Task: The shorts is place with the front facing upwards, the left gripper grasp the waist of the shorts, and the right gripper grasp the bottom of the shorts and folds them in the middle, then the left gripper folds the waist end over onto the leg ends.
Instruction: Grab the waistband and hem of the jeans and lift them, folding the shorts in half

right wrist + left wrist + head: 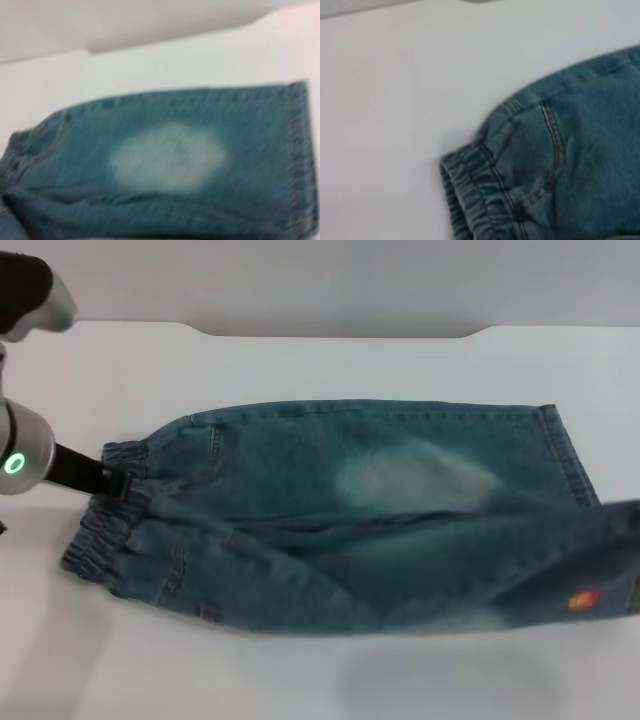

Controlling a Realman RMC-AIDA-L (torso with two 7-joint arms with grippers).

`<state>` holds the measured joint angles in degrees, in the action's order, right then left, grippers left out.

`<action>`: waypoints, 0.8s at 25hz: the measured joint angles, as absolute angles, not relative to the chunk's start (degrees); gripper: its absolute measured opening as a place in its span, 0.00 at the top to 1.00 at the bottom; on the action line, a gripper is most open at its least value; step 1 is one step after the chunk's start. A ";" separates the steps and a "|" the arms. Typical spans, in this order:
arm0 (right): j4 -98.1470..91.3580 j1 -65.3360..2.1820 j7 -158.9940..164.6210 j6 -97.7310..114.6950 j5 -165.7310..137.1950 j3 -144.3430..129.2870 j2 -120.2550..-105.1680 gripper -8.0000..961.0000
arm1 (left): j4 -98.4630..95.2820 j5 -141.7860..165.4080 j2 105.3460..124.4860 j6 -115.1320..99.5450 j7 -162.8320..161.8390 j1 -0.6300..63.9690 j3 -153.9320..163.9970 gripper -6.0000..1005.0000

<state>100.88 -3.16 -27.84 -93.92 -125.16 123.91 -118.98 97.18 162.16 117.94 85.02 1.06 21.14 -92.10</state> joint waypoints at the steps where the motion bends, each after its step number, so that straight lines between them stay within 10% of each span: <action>1: 101.12 -3.10 -28.19 -93.32 -125.16 124.83 -118.98 0.99 | 97.30 162.17 117.92 84.59 1.18 20.89 -92.40 0.95; 20: 97.86 -4.13 -35.45 -81.46 -122.67 130.14 -119.00 0.99 | 95.73 160.53 117.92 72.10 2.45 19.21 -94.64 0.95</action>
<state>97.86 -4.13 -35.45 -81.46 -122.67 130.13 -119.00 95.73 160.53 117.92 72.10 2.45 19.21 -94.64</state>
